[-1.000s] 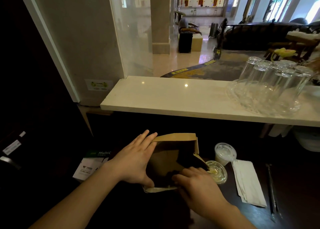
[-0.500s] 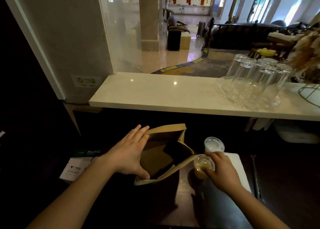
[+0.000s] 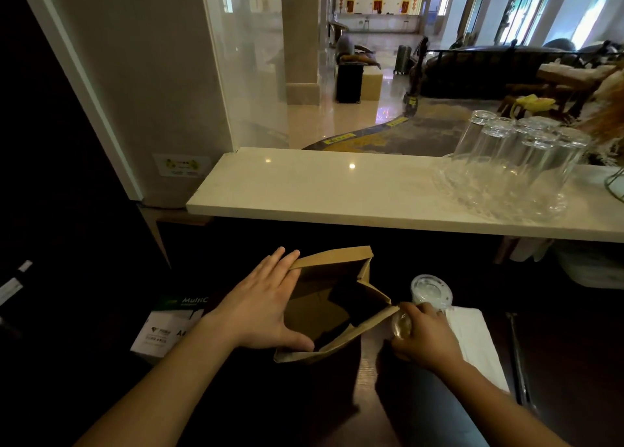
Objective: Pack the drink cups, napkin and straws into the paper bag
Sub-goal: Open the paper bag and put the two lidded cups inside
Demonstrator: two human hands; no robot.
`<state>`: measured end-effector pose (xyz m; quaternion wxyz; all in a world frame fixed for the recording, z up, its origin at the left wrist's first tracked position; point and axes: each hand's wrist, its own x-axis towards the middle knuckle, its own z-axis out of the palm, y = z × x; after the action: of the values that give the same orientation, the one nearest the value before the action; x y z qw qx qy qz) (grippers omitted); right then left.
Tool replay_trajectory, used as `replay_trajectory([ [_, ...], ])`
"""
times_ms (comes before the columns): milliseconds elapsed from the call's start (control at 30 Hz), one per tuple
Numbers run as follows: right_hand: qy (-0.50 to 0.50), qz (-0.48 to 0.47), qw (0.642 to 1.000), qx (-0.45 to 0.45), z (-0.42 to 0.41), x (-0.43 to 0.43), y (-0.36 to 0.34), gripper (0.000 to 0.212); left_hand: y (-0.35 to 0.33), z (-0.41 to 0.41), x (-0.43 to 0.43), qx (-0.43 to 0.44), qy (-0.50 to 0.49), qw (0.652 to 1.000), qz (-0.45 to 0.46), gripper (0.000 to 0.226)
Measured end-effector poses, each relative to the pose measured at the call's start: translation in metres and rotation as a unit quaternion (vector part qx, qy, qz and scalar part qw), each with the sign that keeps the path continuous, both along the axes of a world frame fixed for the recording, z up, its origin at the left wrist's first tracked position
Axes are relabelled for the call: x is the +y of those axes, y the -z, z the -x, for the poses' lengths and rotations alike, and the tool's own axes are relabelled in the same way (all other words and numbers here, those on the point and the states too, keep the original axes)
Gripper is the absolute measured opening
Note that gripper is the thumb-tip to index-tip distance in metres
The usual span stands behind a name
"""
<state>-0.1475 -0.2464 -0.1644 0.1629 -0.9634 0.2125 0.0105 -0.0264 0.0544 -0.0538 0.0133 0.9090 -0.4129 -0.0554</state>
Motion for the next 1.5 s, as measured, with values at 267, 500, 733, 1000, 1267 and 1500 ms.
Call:
replay_trajectory([
  [267, -0.017, 0.021, 0.982, -0.189, 0.029, 0.007, -0.106, 0.083, 0.003, 0.0, 0.002, 0.006, 0.001, 1.0, 0.002, 0.136],
  [500, -0.173, -0.048, 0.955, -0.238, 0.017, 0.062, -0.178, 0.083, 0.003, -0.001, 0.007, 0.016, 0.009, 1.0, 0.018, 0.131],
  [733, -0.266, -0.018, 0.954, -0.138, -0.025, 0.104, -0.136, 0.08, 0.007, -0.006, 0.014, 0.017, 0.027, 0.997, 0.072, 0.123],
  [1000, -0.269, 0.01, 0.956, -0.118, -0.045, 0.104, -0.109, 0.083, 0.018, -0.007, 0.026, 0.005, 0.009, 0.998, 0.065, 0.132],
  [1267, -0.336, 0.096, 0.935, -0.055, -0.064, 0.12, -0.085, 0.086, 0.023, -0.015, 0.026, -0.017, 0.022, 1.0, 0.011, 0.13],
  [1500, -0.384, 0.055, 0.919, 0.073, -0.107, 0.147, -0.062, 0.07, 0.023, -0.016, 0.024, -0.037, 0.042, 0.998, 0.008, 0.131],
])
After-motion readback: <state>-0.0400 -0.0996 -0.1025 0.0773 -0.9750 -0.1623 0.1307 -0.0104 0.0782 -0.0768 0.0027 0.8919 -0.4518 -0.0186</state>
